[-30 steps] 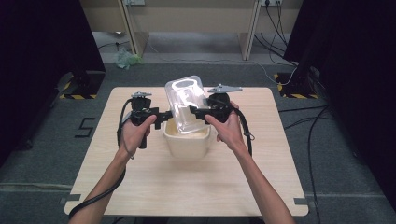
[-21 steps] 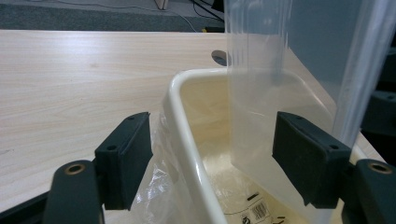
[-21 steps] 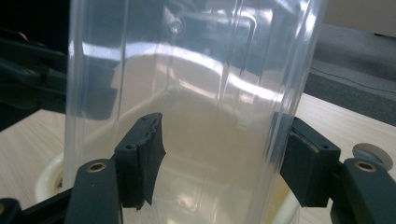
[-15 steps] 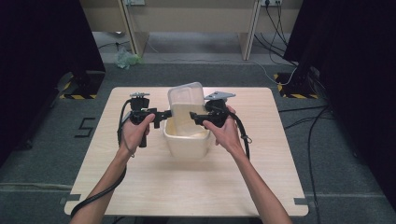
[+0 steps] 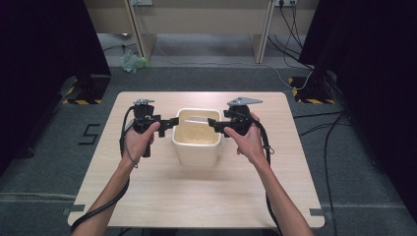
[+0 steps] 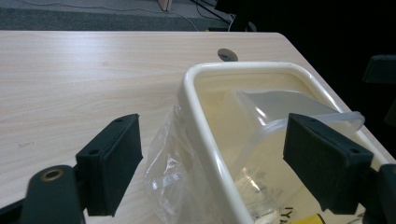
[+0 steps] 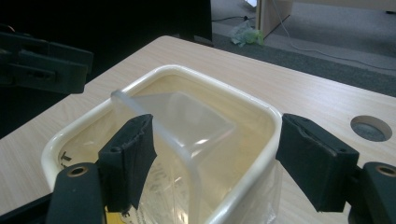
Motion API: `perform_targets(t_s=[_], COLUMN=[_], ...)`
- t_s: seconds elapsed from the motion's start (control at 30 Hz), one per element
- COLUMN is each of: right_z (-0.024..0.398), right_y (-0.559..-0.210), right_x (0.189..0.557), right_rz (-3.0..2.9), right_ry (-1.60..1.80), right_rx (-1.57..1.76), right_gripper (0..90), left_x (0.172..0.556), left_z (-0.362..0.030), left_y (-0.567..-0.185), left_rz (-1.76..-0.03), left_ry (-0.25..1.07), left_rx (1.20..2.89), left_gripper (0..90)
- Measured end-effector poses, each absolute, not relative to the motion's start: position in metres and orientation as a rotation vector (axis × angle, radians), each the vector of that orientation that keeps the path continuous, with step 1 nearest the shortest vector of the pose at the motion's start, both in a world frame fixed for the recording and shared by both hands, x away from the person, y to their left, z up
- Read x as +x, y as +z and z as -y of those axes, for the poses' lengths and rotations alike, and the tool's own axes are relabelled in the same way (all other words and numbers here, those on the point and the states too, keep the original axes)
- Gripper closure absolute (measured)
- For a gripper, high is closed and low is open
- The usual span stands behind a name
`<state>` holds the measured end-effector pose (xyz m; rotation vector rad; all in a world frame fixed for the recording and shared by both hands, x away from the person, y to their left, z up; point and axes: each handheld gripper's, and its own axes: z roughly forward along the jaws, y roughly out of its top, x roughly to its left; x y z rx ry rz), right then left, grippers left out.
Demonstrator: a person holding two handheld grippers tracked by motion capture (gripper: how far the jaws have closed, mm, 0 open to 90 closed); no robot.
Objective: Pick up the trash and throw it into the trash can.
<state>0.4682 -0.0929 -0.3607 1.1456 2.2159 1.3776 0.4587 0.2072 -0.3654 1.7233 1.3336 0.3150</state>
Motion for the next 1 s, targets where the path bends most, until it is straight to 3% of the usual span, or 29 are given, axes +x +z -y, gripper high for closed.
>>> perform_targets(t_s=[1.0], right_z=[0.144], right_y=[-0.376], right_x=[0.439], right_rz=[-2.193], right_ry=[1.359], right_rx=[1.185], right_gripper=[21.3], left_x=[0.41], left_z=[-0.209], left_y=[-0.373], left_rz=[-1.202], left_ry=[0.256], left_rx=[1.765], left_gripper=[17.0])
